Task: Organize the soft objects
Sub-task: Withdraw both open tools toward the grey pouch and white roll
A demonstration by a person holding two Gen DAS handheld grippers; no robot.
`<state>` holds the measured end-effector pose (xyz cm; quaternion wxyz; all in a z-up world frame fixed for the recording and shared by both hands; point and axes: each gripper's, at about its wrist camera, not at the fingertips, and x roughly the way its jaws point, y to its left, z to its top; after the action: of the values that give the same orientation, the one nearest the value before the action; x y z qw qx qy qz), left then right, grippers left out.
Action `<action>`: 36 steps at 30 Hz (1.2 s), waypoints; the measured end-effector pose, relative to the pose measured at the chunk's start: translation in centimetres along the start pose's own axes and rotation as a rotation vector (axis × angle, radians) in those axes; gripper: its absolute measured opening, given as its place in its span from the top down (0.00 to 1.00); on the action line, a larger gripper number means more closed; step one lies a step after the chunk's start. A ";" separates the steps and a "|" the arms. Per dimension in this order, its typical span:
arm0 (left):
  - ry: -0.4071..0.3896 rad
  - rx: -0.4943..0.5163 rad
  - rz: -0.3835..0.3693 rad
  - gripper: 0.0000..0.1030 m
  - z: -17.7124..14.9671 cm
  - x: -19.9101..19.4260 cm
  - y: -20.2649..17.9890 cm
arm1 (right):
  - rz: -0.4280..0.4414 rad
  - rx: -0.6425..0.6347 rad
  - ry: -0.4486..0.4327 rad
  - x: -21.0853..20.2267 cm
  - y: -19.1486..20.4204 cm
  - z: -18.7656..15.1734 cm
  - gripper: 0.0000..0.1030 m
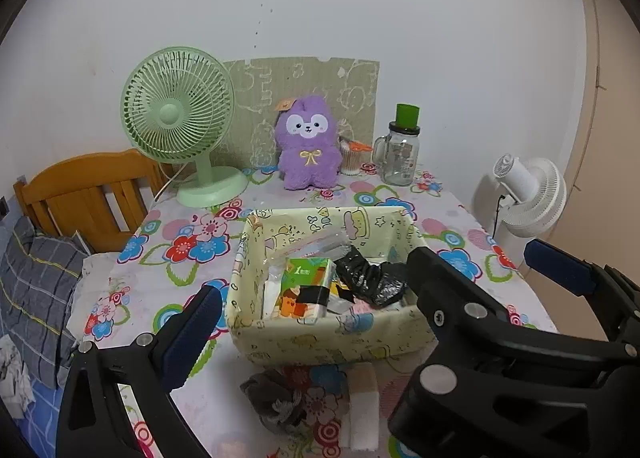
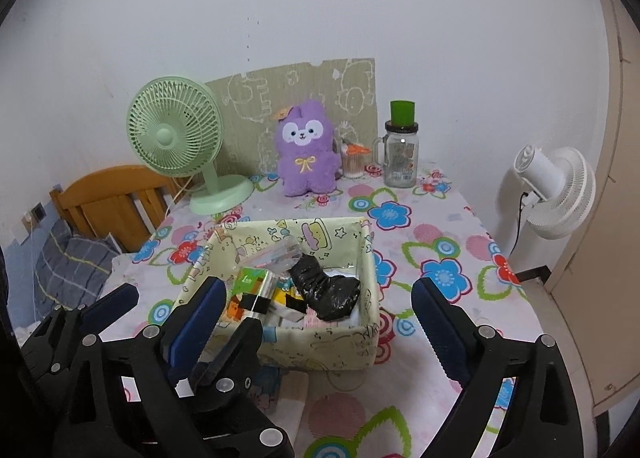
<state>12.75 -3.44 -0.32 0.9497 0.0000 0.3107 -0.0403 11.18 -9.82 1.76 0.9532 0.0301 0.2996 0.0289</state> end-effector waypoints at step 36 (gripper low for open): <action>-0.077 0.014 -0.009 0.00 -6.6 -5.7 -0.4 | 0.005 -0.060 -0.063 -6.1 1.0 -6.4 0.05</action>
<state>4.20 -3.23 -2.27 0.9607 0.0036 0.2738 -0.0467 2.47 -9.04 0.07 0.9625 0.0033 0.2685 0.0392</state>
